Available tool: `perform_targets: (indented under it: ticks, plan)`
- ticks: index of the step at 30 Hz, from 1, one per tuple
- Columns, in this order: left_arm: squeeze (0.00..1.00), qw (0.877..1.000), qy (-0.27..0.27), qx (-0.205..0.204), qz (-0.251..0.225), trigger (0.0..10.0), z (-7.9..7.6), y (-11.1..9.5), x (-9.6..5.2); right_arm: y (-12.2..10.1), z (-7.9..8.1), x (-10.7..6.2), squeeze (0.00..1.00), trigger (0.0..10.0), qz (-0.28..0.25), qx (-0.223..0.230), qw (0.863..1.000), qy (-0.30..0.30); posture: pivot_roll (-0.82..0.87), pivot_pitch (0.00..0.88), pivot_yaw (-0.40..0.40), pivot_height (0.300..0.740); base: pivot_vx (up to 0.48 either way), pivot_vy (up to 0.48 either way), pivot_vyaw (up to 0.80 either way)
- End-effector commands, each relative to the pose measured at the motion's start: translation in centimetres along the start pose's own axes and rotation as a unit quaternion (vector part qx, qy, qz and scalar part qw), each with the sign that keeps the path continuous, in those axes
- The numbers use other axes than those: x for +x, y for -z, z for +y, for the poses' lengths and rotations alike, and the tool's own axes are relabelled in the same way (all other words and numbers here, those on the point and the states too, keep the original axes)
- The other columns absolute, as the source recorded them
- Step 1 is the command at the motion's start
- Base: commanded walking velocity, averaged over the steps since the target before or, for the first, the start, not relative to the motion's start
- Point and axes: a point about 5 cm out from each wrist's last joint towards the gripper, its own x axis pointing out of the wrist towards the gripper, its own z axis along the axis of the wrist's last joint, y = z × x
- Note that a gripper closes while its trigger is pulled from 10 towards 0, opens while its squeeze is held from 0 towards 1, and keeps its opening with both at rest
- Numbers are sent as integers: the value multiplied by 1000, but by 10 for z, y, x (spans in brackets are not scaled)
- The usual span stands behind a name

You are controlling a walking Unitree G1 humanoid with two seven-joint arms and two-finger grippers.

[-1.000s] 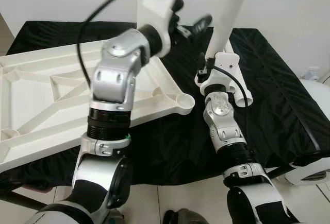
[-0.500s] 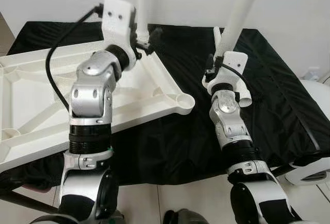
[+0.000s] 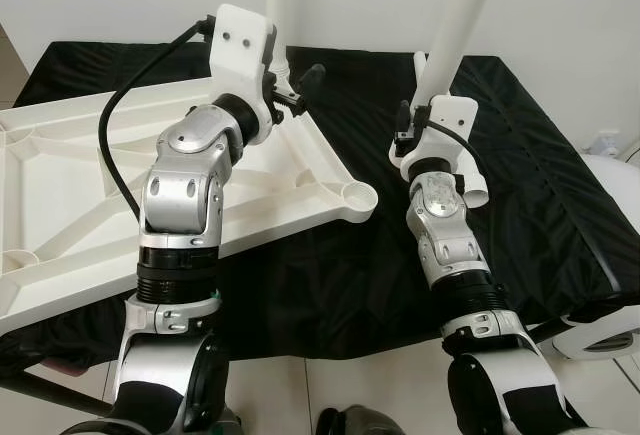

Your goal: Building children table

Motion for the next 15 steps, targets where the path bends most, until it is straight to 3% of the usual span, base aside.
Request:
perform_targets:
  ticks: [1, 6, 15]
  plan:
    - [0, 999, -41, 14, 10, 10000, 3, 6, 0, -6, 1, 2, 0, 10000, -7, 8, 1000, -8, 59, 0, -57, 740, 0, 0, 0]
    - [0, 993, -70, 68, 65, 10000, 9, 35, -6, -7, 7, -3, 0, 10000, -14, 31, 997, -62, 56, 0, -55, 740, 0, 0, 0]
    - [0, 991, -82, 58, 93, 10000, 8, 54, -16, -13, 2, -6, 0, 10000, -24, 55, 994, -92, 51, 0, -53, 740, 0, 0, 0]
